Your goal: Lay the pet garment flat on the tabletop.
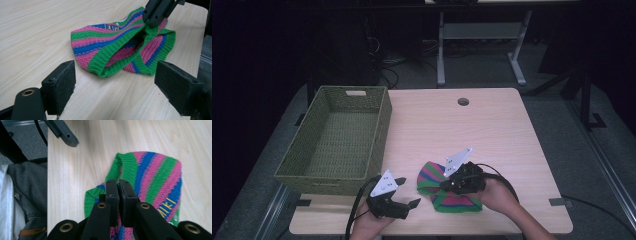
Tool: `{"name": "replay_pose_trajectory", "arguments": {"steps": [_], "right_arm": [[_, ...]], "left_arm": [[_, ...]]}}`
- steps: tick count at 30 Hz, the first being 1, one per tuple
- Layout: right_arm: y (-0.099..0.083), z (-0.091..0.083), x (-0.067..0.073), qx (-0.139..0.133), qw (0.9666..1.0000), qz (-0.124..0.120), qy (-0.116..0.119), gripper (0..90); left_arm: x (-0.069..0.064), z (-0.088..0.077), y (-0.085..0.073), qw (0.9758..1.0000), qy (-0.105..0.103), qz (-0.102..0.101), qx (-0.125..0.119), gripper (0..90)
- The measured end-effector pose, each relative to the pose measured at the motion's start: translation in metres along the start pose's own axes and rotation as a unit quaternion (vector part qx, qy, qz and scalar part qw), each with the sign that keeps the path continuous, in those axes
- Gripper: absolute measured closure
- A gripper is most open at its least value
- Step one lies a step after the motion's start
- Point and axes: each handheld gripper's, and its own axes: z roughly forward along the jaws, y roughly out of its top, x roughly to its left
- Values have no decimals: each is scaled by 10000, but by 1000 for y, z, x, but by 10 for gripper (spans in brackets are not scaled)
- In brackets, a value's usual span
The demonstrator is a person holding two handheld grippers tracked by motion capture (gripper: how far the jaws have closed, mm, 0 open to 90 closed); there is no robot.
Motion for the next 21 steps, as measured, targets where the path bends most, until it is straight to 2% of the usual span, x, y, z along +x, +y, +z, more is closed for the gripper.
{"name": "replay_pose_trajectory", "arguments": {"steps": [6,9,14,16,21], "right_arm": [[-1,-12,-3,-109,9999,27,-81,864],[-1,-22,-5,-160,9998,32,-139,864],[-2,-31,-7,-203,9996,37,-217,866],[-2,-40,-9,-307,9992,145,-215,866],[-2,-52,-10,-408,9988,141,-242,867]], "left_arm": [[0,-1,0,10000,-21,-63,-41,170],[1,0,1,9998,-102,-122,-97,169],[0,1,3,9999,-108,-28,-98,169],[0,3,5,9999,-98,12,-74,169],[-2,6,13,9999,-90,142,-38,173]]}}
